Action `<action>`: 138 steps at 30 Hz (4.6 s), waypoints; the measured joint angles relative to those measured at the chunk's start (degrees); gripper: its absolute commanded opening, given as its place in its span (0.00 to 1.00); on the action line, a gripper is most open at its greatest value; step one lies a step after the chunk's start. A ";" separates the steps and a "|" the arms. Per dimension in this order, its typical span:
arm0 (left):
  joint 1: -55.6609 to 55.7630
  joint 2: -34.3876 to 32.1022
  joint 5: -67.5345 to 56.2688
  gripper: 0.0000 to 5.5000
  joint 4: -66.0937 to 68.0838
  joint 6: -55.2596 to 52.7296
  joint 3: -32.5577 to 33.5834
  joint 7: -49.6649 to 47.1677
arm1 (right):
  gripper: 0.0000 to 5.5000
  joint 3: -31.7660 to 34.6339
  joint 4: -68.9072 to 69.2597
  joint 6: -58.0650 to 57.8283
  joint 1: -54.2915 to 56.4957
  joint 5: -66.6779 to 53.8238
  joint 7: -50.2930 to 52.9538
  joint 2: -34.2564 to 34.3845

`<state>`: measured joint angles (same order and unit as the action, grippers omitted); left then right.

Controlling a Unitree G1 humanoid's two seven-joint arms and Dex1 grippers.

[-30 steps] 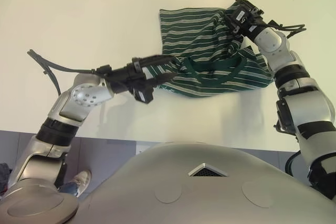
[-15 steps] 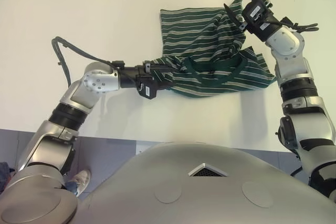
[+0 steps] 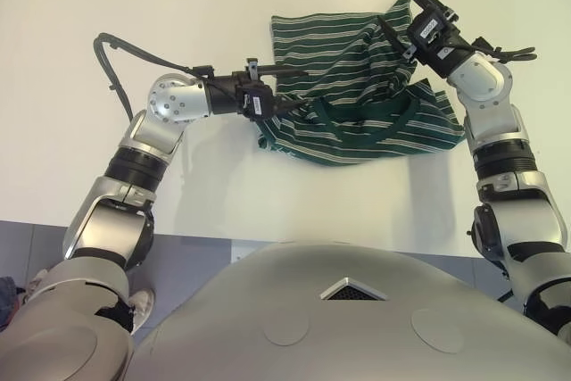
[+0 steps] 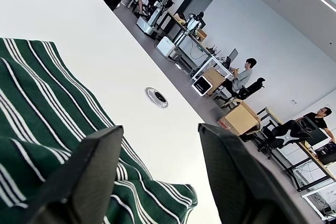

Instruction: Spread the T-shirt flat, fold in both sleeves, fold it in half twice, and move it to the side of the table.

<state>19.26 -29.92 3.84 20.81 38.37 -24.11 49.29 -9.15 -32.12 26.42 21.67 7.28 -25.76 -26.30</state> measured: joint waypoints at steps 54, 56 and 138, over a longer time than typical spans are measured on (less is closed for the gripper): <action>3.27 4.57 5.60 0.00 14.11 5.91 -0.36 -1.87 | 0.49 -0.11 0.29 -0.35 -1.90 1.88 -0.03 1.08; 3.32 4.58 5.60 0.00 14.17 5.92 -0.37 -1.79 | 0.49 -0.11 0.29 -0.35 -1.90 1.91 -0.03 1.08; 6.24 6.14 13.11 0.44 4.96 -7.71 0.14 -22.43 | 0.98 0.05 23.55 5.49 -23.18 -15.87 -29.09 -9.67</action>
<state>25.50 -23.78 16.95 25.77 30.66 -23.98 26.86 -9.10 -8.58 31.91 -1.51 -8.58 -54.86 -35.97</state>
